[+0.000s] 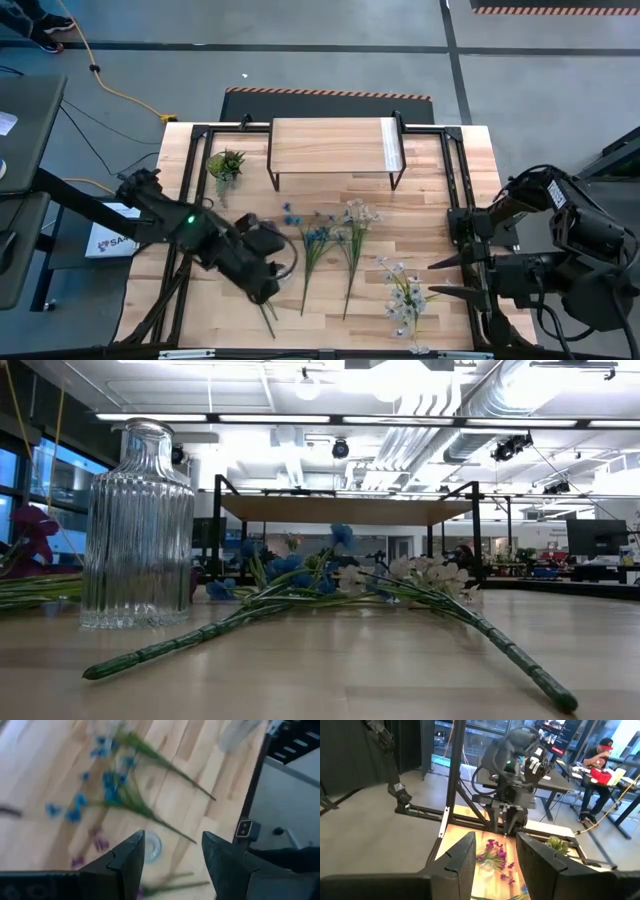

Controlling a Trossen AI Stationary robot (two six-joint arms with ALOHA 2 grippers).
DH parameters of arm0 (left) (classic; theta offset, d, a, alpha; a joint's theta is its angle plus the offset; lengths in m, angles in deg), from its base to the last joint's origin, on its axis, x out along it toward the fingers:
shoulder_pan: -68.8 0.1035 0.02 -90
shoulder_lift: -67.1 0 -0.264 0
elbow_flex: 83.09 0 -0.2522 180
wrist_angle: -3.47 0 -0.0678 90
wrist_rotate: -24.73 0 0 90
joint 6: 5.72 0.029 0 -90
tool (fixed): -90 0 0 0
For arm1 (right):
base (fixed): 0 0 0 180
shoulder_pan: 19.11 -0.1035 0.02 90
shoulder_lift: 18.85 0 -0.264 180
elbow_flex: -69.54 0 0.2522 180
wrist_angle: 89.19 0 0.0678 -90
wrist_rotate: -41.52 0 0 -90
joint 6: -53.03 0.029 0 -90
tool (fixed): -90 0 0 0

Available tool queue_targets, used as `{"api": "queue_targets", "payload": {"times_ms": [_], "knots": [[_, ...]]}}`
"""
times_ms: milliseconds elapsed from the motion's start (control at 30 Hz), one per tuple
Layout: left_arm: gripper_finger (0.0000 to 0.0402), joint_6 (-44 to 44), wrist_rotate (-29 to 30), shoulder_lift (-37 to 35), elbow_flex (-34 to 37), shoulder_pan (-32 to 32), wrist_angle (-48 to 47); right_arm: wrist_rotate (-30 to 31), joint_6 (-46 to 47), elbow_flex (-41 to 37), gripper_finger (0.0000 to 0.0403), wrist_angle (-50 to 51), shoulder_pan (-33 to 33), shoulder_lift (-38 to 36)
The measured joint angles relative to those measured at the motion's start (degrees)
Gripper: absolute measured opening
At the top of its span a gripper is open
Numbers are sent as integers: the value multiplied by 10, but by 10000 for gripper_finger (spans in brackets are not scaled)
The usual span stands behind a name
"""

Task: Pick and place flowers into a vace then onto a shelf
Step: Put the purple flowers into the left transparent vase

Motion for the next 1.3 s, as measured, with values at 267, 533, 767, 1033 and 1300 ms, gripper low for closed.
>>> {"api": "queue_targets", "payload": {"times_ms": [267, 533, 767, 1033, 1300], "knots": [[230, -343, -3, 0, 14, -81, -66, 1, -31, 0, 134, -2, 0, 0], [230, -622, -66, 1, 93, -132, -38, 1, -73, 0, 134, -2, 0, 0], [230, -772, -115, 2, 206, -154, 83, 19, -96, 0, 134, -2, 0, 0], [230, -819, -115, 2, 343, -141, 256, 29, -120, 0, 134, -2, 0, 0], [230, -827, -135, 2, 407, -113, 284, 28, -120, 0, 134, -2, 0, 0]]}}
